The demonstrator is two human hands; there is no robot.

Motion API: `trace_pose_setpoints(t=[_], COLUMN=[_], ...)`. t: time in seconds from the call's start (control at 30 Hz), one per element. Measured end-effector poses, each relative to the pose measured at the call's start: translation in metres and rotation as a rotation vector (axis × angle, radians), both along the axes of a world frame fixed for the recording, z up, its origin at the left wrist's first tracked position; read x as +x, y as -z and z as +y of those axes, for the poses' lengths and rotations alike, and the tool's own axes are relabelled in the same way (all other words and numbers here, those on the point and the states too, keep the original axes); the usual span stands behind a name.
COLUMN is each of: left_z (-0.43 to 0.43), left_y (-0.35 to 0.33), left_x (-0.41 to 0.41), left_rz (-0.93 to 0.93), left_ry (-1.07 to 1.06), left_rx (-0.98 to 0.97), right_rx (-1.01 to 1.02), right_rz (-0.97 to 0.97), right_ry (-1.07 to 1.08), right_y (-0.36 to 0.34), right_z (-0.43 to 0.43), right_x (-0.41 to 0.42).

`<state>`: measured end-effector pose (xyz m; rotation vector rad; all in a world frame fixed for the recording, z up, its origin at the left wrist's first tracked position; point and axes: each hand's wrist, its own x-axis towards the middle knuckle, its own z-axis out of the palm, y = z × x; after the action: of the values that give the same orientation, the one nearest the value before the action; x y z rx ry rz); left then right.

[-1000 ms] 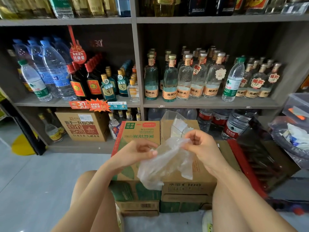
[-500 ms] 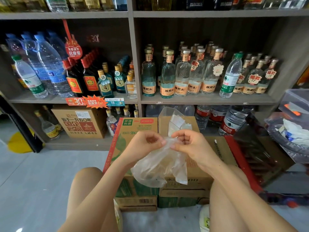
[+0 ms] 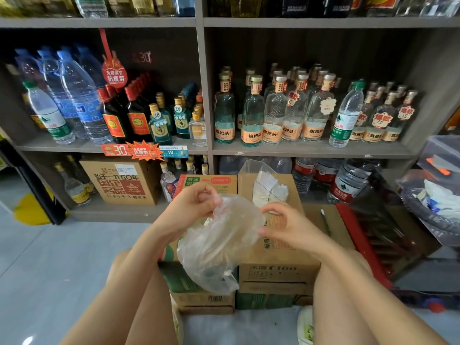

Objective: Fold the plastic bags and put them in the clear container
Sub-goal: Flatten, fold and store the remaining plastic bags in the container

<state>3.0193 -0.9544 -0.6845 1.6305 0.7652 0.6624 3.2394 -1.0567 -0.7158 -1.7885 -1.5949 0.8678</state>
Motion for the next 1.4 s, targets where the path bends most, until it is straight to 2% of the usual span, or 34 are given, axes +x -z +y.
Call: trace_pose_setpoints(t=[0.13, 0.23, 0.37, 0.43, 0.5, 0.7, 0.8, 0.87, 0.97, 1.07, 1.23, 1.33, 1.4], left_z=[0.003, 0.008, 0.014, 0.019, 0.024, 0.033, 0.029, 0.026, 0.022, 0.027, 0.051, 0.062, 0.052], left_y=[0.002, 0.007, 0.019, 0.027, 0.037, 0.07, 0.079, 0.082, 0.085, 0.091, 0.096, 0.093, 0.096], left_x=[-0.01, -0.021, -0.018, -0.012, -0.008, 0.0, 0.004, 0.007, 0.008, -0.003, -0.027, -0.027, -0.023], left_rz=[0.0, 0.108, 0.202, 0.165, 0.058, -0.144, -0.253, -0.32, -0.359, -0.333, -0.057, -0.094, -0.034], left_ry=[-0.029, -0.037, -0.138, -0.282, -0.409, -0.652, -0.715, -0.746, -0.753, -0.76, -0.702, -0.627, -0.629], left_rx=[-0.003, 0.057, 0.114, 0.106, -0.017, -0.48, -0.688, -0.781, -0.862, -0.88, -0.714, -0.703, -0.577], right_rx=[0.068, 0.083, 0.258, 0.431, 0.528, 0.36, 0.239, 0.162, 0.182, 0.237, 0.169, 0.139, 0.159], right_rz=[0.175, 0.203, -0.175, -0.413, -0.57, -0.449, -0.437, -0.495, -0.501, -0.475, -0.482, -0.354, -0.263], right_ry=[0.093, 0.089, 0.192, 0.325, 0.399, 0.198, 0.207, 0.23, 0.276, 0.245, 0.038, 0.031, 0.101], right_y=[0.007, 0.001, -0.012, -0.017, -0.018, 0.016, 0.044, 0.063, 0.084, 0.09, 0.082, 0.08, 0.084], right_z=[0.002, 0.003, 0.026, 0.036, 0.038, 0.02, 0.024, 0.03, 0.04, 0.039, 0.029, 0.034, 0.038], right_x=[0.003, 0.016, 0.029, 0.03, 0.024, -0.026, -0.05, -0.059, -0.063, -0.058, -0.032, -0.038, -0.047])
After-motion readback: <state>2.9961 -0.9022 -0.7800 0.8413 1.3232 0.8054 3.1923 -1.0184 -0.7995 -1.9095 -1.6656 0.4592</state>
